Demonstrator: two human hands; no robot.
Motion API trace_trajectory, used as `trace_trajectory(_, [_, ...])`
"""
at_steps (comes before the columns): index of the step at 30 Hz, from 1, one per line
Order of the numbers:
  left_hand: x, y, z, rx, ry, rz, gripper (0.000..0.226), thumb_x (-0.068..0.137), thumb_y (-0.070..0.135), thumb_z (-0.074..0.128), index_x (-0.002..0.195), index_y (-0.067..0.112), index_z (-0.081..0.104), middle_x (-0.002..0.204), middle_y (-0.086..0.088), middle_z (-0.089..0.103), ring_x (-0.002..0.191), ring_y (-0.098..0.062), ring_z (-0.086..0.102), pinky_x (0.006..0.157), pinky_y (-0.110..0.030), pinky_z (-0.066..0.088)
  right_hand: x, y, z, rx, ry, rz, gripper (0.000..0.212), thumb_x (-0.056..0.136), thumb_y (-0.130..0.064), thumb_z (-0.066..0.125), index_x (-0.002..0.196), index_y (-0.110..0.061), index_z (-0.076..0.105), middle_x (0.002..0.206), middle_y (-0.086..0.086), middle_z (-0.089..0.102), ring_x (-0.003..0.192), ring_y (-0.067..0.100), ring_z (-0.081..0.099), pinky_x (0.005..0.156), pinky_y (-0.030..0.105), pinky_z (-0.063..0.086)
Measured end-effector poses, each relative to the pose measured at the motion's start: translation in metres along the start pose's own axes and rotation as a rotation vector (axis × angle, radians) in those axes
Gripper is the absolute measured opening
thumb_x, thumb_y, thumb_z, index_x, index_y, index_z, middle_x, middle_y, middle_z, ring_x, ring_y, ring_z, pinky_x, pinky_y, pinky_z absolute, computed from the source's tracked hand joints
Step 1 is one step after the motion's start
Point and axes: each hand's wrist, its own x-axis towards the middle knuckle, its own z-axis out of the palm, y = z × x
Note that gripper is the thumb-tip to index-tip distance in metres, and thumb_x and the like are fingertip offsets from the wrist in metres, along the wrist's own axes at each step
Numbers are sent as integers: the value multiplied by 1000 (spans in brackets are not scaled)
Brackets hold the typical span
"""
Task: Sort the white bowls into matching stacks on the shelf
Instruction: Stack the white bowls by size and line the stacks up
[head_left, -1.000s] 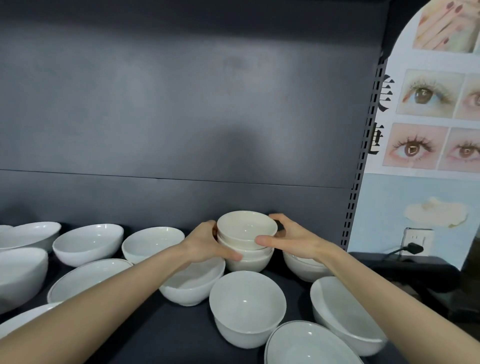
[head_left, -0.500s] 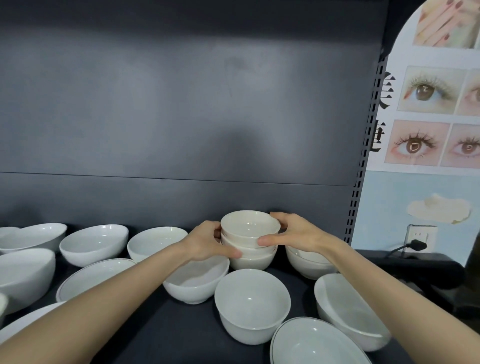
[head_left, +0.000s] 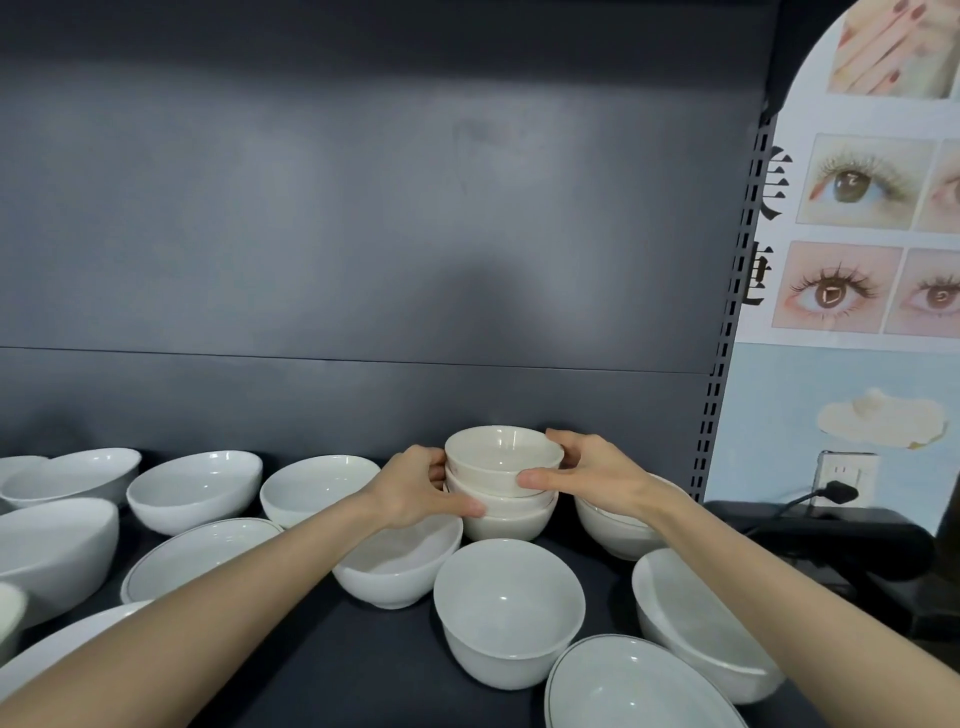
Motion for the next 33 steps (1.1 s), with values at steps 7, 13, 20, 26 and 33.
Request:
trace_trajectory(7, [0,-3,1,34,-4,21,47,68,22,86,110,11,66,102,7,74,100,-9,68,99,-33,49,-1,3,3,58,5,-12,52,53,-63,81,90,-29,68,97,1,70,100,22,65,99,48,46])
trace_trajectory(13, [1,-6,0,129,0,55,41,74,32,81,107,14,65,91,13,73,92,-10,66,104,-38,43,1,6,6,52,21,7,59,48,-71,80,91,-34,64,102,-12,59,106,17,62,101,46,45])
trace_trajectory(20, [1,-8,-2,272,-16,86,39,80,42,72,110,19,60,92,13,70,92,-8,59,118,-47,7,-1,4,4,29,38,-20,60,50,-65,80,92,-25,66,97,2,70,97,20,65,96,42,48])
trace_trajectory(26, [-1,-6,-2,178,-25,73,67,57,61,70,106,16,62,90,14,72,92,-10,64,110,-46,33,-4,-5,8,-180,155,-2,50,60,-63,77,88,-22,66,74,-13,63,79,7,56,68,20,42])
trace_trajectory(33, [-1,-7,-2,196,-63,91,26,77,43,74,87,26,57,63,30,60,68,7,55,114,-54,23,-10,-12,-5,42,5,76,67,56,-58,79,102,-11,65,108,10,69,107,23,63,101,44,45])
